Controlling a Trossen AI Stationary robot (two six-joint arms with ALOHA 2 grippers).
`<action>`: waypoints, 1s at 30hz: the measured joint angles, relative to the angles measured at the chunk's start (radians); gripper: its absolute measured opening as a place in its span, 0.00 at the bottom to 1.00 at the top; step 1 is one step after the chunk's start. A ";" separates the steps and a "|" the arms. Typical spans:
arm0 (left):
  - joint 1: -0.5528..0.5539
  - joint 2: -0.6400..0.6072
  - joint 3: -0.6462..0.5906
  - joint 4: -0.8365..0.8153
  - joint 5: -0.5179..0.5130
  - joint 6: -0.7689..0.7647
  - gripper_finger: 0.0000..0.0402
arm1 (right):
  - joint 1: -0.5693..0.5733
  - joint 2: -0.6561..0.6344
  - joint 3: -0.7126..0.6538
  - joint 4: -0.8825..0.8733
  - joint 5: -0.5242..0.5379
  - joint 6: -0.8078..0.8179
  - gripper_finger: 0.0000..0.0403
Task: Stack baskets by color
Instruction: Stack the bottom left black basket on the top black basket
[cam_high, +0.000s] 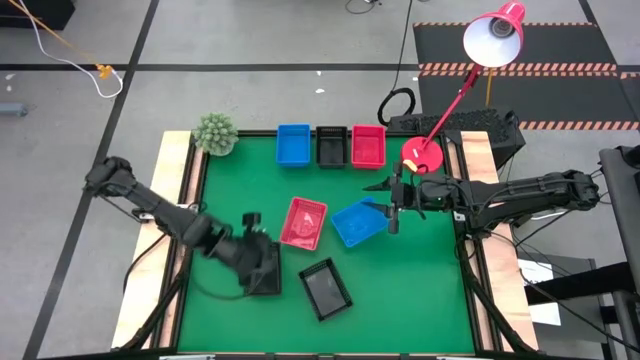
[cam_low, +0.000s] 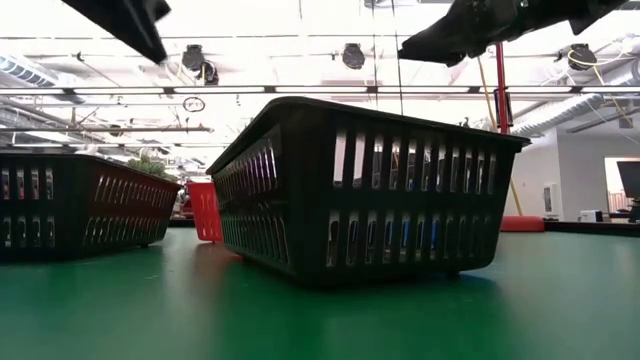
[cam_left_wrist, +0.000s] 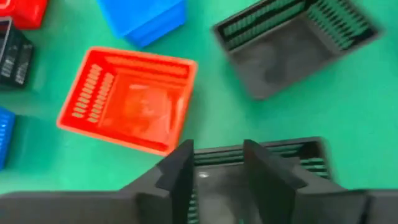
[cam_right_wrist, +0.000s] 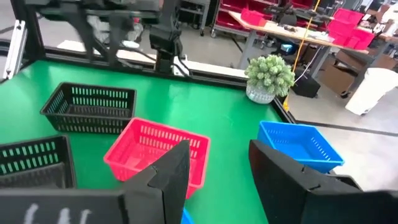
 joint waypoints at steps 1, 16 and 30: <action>-0.032 -0.001 0.000 0.002 -0.019 -0.030 0.38 | 0.000 0.000 0.000 0.000 0.000 0.006 0.40; -0.301 0.000 -0.119 0.261 -0.096 -0.261 0.54 | 0.000 0.000 0.000 -0.001 0.000 0.021 0.40; -0.341 0.186 -0.123 0.318 -0.143 -0.360 0.54 | 0.000 0.000 0.000 -0.001 0.000 0.020 0.40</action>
